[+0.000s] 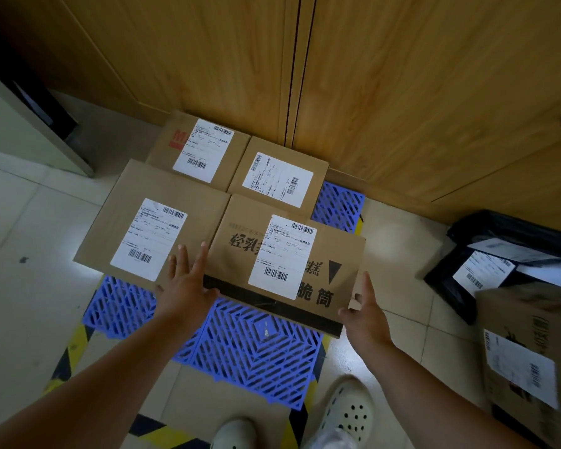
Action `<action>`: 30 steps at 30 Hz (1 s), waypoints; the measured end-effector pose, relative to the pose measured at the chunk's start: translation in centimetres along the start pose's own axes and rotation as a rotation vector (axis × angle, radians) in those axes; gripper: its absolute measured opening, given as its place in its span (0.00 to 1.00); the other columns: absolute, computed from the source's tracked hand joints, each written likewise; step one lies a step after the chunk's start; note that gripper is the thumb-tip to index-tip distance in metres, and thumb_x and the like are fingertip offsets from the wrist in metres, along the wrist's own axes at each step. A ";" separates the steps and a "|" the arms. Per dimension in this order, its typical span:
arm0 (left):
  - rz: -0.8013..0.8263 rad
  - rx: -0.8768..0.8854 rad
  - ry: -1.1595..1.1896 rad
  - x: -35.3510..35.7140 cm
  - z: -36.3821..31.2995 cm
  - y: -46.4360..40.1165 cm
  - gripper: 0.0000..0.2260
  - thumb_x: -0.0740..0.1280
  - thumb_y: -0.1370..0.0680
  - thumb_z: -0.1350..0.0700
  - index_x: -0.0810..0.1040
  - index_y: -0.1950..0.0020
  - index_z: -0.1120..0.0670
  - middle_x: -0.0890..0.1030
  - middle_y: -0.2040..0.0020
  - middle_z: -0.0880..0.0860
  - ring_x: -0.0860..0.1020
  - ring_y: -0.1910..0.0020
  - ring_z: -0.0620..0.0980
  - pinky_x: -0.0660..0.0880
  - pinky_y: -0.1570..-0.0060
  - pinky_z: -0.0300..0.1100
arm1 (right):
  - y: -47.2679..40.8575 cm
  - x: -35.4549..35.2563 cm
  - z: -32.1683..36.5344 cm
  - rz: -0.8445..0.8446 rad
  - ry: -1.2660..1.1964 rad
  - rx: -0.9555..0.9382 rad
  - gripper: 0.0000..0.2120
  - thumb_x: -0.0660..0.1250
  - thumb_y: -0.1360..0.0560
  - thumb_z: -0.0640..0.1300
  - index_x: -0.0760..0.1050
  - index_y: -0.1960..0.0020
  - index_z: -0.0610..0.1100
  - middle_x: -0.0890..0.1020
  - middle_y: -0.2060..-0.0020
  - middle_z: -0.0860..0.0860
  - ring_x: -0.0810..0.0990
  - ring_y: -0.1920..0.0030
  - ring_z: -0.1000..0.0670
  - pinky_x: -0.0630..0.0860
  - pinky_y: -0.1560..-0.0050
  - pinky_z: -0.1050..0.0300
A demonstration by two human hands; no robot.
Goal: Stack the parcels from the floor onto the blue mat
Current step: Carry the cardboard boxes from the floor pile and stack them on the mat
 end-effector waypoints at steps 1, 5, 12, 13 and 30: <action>-0.025 0.027 0.001 -1.0 -0.3 0.7 0.39 0.64 0.22 0.51 0.37 0.24 0.41 0.36 0.23 0.52 0.38 0.24 0.55 0.49 0.28 0.63 | 0.6 -0.8 0.3 -0.019 -0.003 0.001 0.40 0.63 0.23 0.38 0.42 0.24 0.60 0.67 0.28 0.47 0.77 0.39 0.44 0.76 0.44 0.50; -0.035 0.080 0.041 -5.0 -2.0 4.6 0.37 0.63 0.22 0.51 0.39 0.23 0.42 0.41 0.22 0.52 0.46 0.23 0.57 0.52 0.27 0.58 | 4.5 -4.9 1.2 -0.075 -0.011 0.012 0.38 0.62 0.23 0.36 0.45 0.24 0.59 0.67 0.28 0.46 0.78 0.42 0.44 0.78 0.50 0.51; 0.106 0.271 0.096 -11.4 -8.8 13.9 0.35 0.63 0.22 0.58 0.46 0.22 0.44 0.59 0.25 0.50 0.64 0.29 0.53 0.66 0.32 0.51 | 14.2 -12.7 3.3 -0.119 -0.123 0.016 0.36 0.61 0.25 0.36 0.51 0.23 0.56 0.65 0.28 0.45 0.77 0.62 0.47 0.71 0.65 0.58; 0.101 0.305 0.085 -12.7 -10.3 15.4 0.34 0.63 0.22 0.59 0.47 0.22 0.45 0.61 0.26 0.50 0.67 0.31 0.52 0.70 0.35 0.49 | 16.1 -13.9 3.9 -0.131 -0.133 0.004 0.35 0.61 0.25 0.36 0.52 0.23 0.55 0.66 0.28 0.45 0.77 0.63 0.48 0.71 0.65 0.58; 0.313 0.642 0.065 -17.8 -26.5 44.9 0.25 0.60 0.21 0.54 0.58 0.25 0.44 0.69 0.29 0.48 0.77 0.42 0.47 0.75 0.53 0.41 | 47.3 -33.1 -5.8 -0.354 -0.438 0.129 0.20 0.61 0.24 0.36 0.69 0.33 0.41 0.78 0.46 0.34 0.79 0.57 0.39 0.73 0.62 0.56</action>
Point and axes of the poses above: each hand's wrist, its own y-axis away from the middle knuckle, its own x-axis out of the palm, z = x × y, the point moved 4 cm from there along -y, towards the middle knuckle
